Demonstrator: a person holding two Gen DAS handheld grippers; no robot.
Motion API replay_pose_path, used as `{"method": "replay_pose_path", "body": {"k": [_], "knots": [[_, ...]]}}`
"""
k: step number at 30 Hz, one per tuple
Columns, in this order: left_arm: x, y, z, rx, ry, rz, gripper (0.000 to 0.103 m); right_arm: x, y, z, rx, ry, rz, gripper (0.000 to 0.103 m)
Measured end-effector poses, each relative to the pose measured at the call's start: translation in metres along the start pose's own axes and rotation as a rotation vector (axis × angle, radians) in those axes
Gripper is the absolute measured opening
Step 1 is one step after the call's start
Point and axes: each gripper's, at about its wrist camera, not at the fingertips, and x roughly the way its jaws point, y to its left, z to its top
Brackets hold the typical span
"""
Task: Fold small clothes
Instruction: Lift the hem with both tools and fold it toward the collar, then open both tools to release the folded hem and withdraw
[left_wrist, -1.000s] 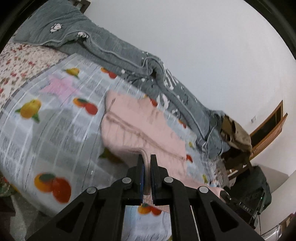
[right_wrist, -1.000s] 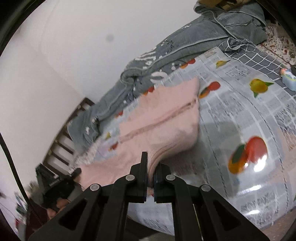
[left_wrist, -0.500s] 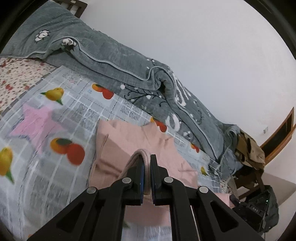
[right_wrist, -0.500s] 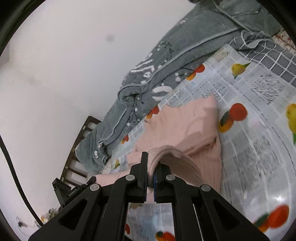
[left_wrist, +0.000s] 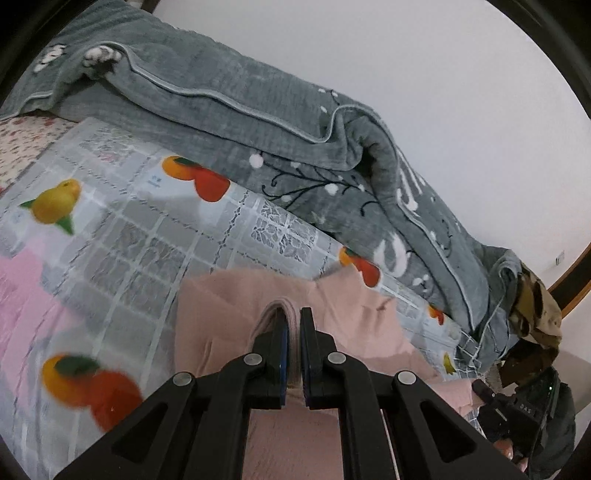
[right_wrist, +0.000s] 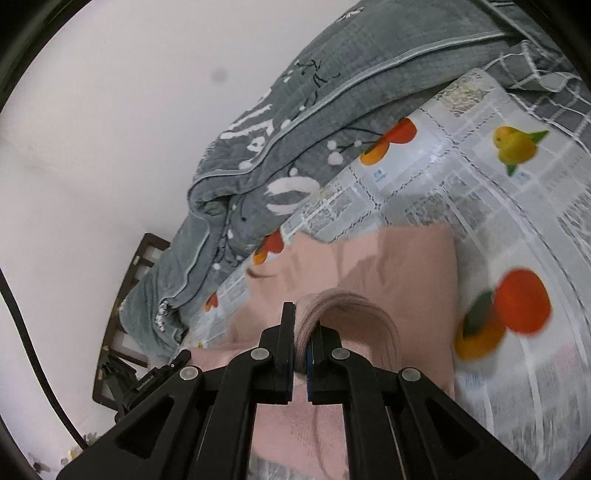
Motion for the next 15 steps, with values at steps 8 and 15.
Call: {"method": "replay_pose_path", "body": {"k": [8, 15], "knots": [[0.025, 0.005, 0.016, 0.076, -0.005, 0.077, 0.052, 0.028, -0.003, 0.019, -0.093, -0.031, -0.04, 0.015], [0.029, 0.008, 0.006, 0.102, 0.024, 0.106, 0.059, 0.026, -0.013, 0.009, -0.214, -0.017, -0.252, 0.015]]}}
